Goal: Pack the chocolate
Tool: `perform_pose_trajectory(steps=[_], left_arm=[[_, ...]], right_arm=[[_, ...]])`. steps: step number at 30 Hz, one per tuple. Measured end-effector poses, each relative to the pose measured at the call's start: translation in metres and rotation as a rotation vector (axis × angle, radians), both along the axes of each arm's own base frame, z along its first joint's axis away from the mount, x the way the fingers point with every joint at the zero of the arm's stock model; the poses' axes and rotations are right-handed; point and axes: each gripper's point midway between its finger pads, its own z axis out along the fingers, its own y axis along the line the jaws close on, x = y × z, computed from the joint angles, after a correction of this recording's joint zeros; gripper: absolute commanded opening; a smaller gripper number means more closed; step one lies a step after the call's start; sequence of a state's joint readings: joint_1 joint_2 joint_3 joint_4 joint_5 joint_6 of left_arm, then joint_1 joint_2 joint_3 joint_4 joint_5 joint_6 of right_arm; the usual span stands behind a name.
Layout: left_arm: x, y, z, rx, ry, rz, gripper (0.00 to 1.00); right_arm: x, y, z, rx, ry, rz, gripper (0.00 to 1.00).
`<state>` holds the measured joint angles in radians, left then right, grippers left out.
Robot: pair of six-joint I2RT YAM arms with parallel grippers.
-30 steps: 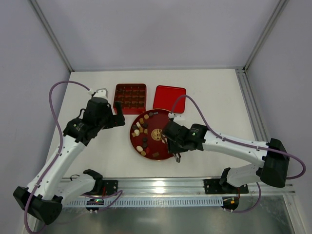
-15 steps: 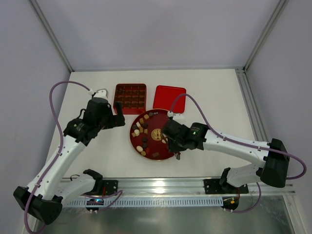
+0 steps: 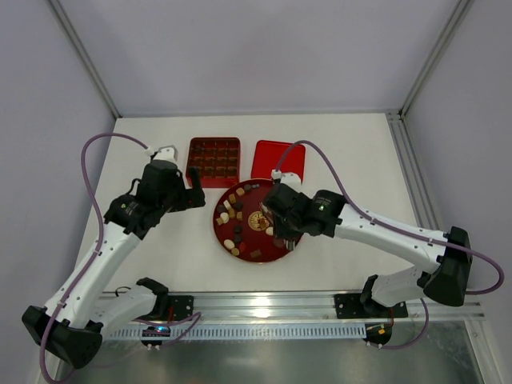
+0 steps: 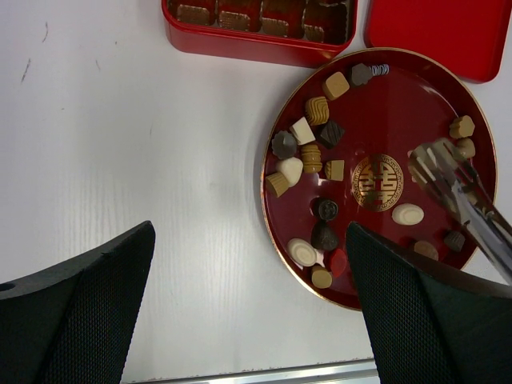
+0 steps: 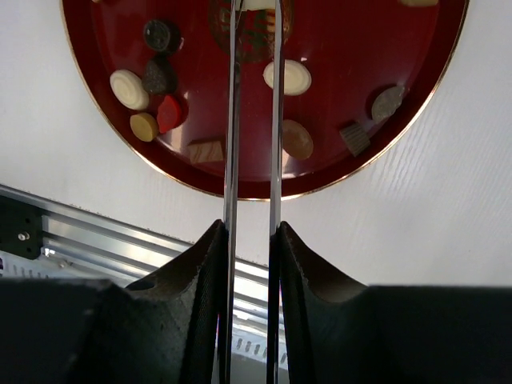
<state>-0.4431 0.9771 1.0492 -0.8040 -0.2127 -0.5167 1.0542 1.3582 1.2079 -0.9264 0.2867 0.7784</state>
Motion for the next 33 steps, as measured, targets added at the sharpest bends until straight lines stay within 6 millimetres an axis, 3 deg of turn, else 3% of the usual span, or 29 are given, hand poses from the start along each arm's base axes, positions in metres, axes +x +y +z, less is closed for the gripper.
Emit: perform_pose_trajectory(steps=[8,13,17,23,28,33], left_arm=[[0.002,-0.001,0.011,-0.010,-0.020,0.000,1.00],[0.005,-0.003,0.032,-0.036,-0.066,-0.004,1.00],[0.005,-0.005,0.045,-0.057,-0.090,-0.011,1.00],[0.002,-0.006,0.061,-0.076,-0.114,-0.018,1.00],[-0.001,-0.006,0.071,-0.085,-0.132,-0.022,1.00],[-0.003,-0.004,0.071,-0.080,-0.128,-0.024,1.00]], right_arm=[[0.050,0.014,0.037,0.023,-0.098,-0.007,0.29],[0.104,0.032,0.050,0.015,-0.173,-0.006,0.29],[0.148,0.060,0.057,0.026,-0.243,0.019,0.29],[0.204,0.110,0.045,0.036,-0.332,0.073,0.29],[0.228,0.136,0.018,0.036,-0.355,0.105,0.29],[0.239,0.154,-0.002,0.058,-0.350,0.135,0.29]])
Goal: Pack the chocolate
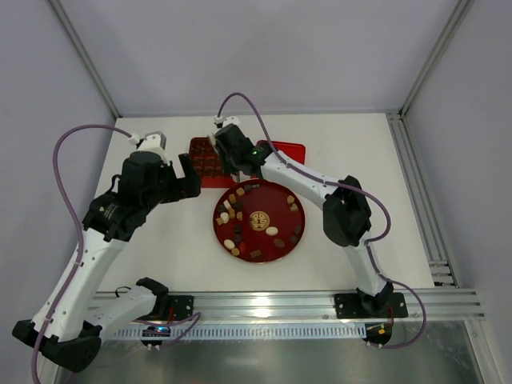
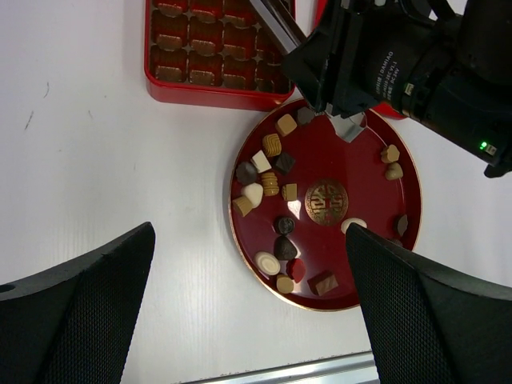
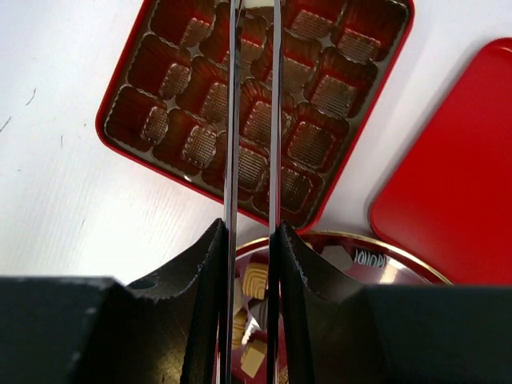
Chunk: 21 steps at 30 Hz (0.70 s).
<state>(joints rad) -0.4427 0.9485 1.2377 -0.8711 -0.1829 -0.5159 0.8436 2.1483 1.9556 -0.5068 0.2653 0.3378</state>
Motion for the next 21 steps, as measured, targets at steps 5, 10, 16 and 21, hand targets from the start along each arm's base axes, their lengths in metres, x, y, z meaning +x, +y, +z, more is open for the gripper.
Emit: perform_pose_trajectory(steps=[5,10,16,21], left_arm=[[-0.001,0.000,0.000,0.001,0.002,-0.001,1.00],[-0.001,0.001,0.000,0.001,-0.001,-0.001,1.00],[-0.001,0.001,0.000,0.005,-0.002,-0.003,1.00],[-0.001,0.001,0.000,0.008,-0.002,-0.005,1.00]], right_arm=[[0.009,0.015,-0.003,0.027,-0.009,0.018,0.29],[0.015,0.022,-0.002,0.040,-0.020,0.025,0.29],[0.017,0.024,-0.008,0.032,-0.016,0.027,0.29],[0.017,0.024,-0.011,0.025,-0.014,0.027,0.30]])
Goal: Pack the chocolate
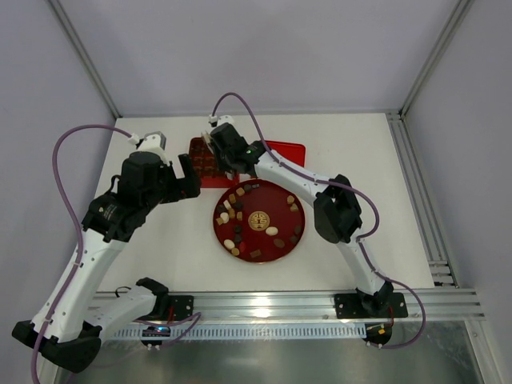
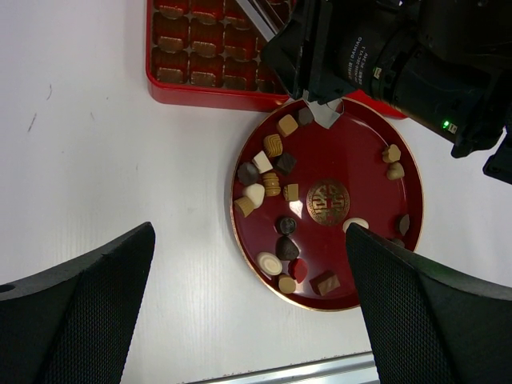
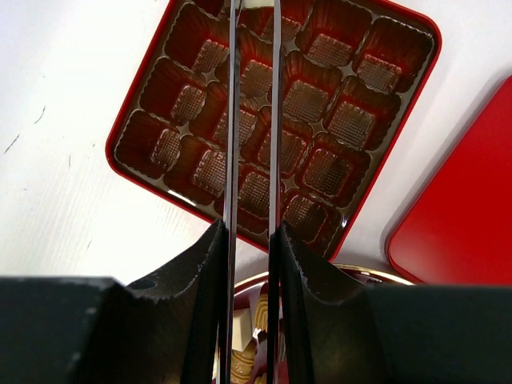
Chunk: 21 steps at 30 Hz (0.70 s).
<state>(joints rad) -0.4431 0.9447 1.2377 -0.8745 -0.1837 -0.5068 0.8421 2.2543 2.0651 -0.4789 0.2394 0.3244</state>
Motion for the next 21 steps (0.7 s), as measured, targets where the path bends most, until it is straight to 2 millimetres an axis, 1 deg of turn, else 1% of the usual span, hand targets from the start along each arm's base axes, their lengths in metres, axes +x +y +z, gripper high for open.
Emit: perform_pose_trajectory(steps=[14,21], left_arm=[[0.0001,0.0002,0.0000,0.003,-0.001,-0.001,1.00],[0.0001,0.0006,-0.0001,0.011,-0.003,-0.006,1.00]], right_arm=[[0.0005,-0.0010,-0.0004,-0.008,-0.004,0.001,0.30],[-0.0006,-0.0023,-0.0045,-0.016,0.002,0.002,0.30]])
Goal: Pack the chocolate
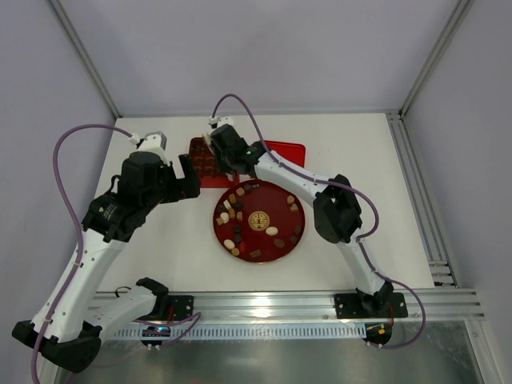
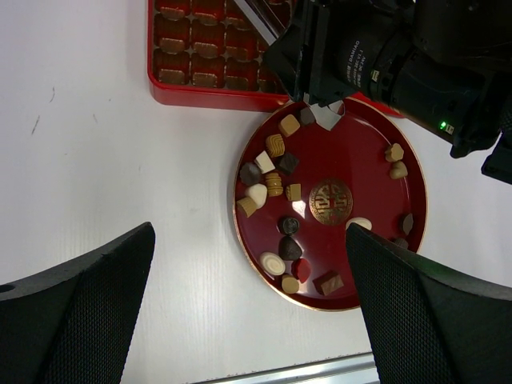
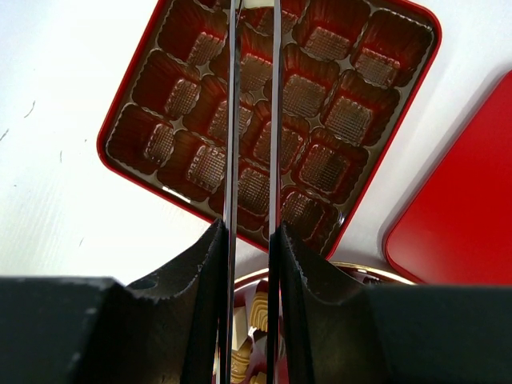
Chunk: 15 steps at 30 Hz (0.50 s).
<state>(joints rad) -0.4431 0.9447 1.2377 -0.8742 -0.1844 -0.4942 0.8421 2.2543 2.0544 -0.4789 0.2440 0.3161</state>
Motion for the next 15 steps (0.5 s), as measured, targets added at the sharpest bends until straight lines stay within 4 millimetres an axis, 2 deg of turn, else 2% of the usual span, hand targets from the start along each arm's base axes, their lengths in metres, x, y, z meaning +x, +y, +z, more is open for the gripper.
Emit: perform_pose_trajectory(steps=[9,15], left_arm=[[0.0004,0.0010,0.0000,0.004,-0.002,0.004,1.00],[0.0004,0.0010,0.0000,0.004,-0.002,0.004,1.00]], right_arm=[[-0.0012,-0.0015,-0.0045,-0.009,0.007,0.000,0.31],[-0.0013,-0.0020,-0.0054,-0.012,0.007,0.001,0.40]])
